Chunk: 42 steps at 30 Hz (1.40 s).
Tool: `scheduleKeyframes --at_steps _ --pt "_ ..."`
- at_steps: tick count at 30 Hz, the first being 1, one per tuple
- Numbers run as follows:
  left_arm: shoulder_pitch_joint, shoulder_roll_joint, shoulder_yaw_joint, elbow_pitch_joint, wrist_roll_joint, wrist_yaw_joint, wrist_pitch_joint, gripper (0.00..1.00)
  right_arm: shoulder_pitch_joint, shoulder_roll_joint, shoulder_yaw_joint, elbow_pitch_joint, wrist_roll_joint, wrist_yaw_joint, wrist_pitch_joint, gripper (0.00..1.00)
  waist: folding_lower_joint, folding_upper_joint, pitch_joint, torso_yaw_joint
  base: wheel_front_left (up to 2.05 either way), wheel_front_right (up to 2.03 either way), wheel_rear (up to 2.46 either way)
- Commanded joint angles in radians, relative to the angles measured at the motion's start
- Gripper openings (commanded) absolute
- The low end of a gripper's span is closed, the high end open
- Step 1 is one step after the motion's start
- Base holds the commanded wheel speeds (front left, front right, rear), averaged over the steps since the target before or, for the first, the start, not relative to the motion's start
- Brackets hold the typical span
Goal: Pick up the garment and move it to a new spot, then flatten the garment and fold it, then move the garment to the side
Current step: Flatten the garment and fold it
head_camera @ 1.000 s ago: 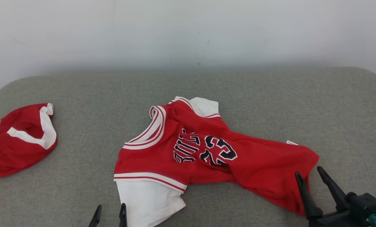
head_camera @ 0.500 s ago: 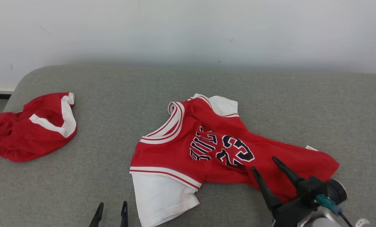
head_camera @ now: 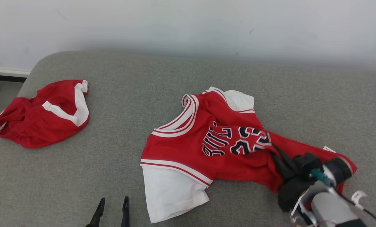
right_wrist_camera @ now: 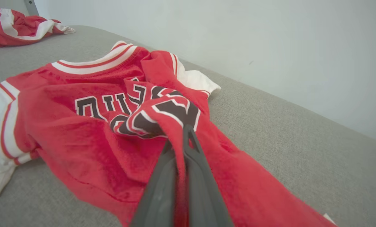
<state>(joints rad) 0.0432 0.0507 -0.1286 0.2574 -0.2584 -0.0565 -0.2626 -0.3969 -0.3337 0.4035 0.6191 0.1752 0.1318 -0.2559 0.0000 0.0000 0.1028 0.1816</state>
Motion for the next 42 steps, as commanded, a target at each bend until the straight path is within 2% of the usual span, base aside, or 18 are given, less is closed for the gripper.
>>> scheduleKeyframes --at_steps 1,7,16,17,18,19,24,27,32,36,42 --pt "-0.011 -0.001 -0.004 -0.003 -0.014 0.002 -0.003 1.00 -0.025 -0.007 -0.007 -0.002 -0.002 -0.002 -0.003 0.00 0.0000 0.0000 0.007 0.005 0.00 0.00 0.00" --pt "-0.031 -0.001 -0.022 0.000 -0.017 0.002 -0.003 1.00 -0.179 -0.058 0.034 0.034 0.012 -0.002 -0.003 0.00 0.0000 0.0000 0.023 0.022 0.00 0.00 0.00" --pt "-0.052 -0.001 -0.074 0.010 -0.036 0.008 -0.003 1.00 -0.414 -0.088 0.140 0.254 0.094 -0.002 0.028 0.00 0.0000 0.0000 0.042 0.058 0.00 0.00 0.00" --pt "-0.055 -0.001 -0.078 0.010 -0.039 0.009 -0.003 1.00 -0.430 -0.087 0.153 0.282 0.098 -0.002 0.027 0.29 0.0000 0.0000 0.043 0.060 0.00 0.00 0.00" --pt "-0.058 -0.001 -0.082 0.011 -0.040 0.011 -0.003 1.00 -0.444 -0.086 0.167 0.306 0.102 -0.002 0.025 0.67 0.0000 0.0000 0.043 0.062 0.00 0.00 0.00" --pt "-0.059 0.000 -0.083 0.012 -0.042 0.012 -0.003 1.00 -0.455 -0.081 0.175 0.324 0.111 -0.002 0.020 1.00 0.0000 0.0000 0.042 0.062 0.00 0.00 0.00" --pt "-0.041 -0.001 -0.072 0.011 -0.041 0.018 -0.003 1.00 -0.474 -0.077 0.164 0.379 0.138 -0.002 -0.004 1.00 0.0000 0.0000 0.029 0.038 0.00 0.00 0.00" --pt "-0.033 -0.001 -0.062 0.010 -0.030 0.017 -0.003 1.00 -0.460 -0.080 0.120 0.363 0.158 -0.002 -0.010 1.00 0.0000 0.0000 0.017 0.014 0.00 0.00 0.00" --pt "-0.023 0.000 -0.048 0.007 -0.019 0.013 -0.003 1.00 -0.370 -0.104 0.022 0.246 0.176 -0.002 -0.010 1.00 0.0000 0.0000 0.000 -0.019 0.00 0.00 0.00" --pt "-0.017 -0.001 -0.039 0.005 -0.009 0.006 -0.003 1.00 -0.235 -0.115 -0.068 0.103 0.153 -0.002 -0.010 1.00 0.0000 0.0000 -0.015 -0.048 0.00 0.00 0.00" --pt "0.003 -0.001 -0.029 0.006 0.001 0.003 -0.003 1.00 0.011 -0.081 -0.195 -0.104 0.114 -0.002 -0.009 1.00 0.0000 0.0000 -0.035 -0.083 0.00 0.00 0.00"
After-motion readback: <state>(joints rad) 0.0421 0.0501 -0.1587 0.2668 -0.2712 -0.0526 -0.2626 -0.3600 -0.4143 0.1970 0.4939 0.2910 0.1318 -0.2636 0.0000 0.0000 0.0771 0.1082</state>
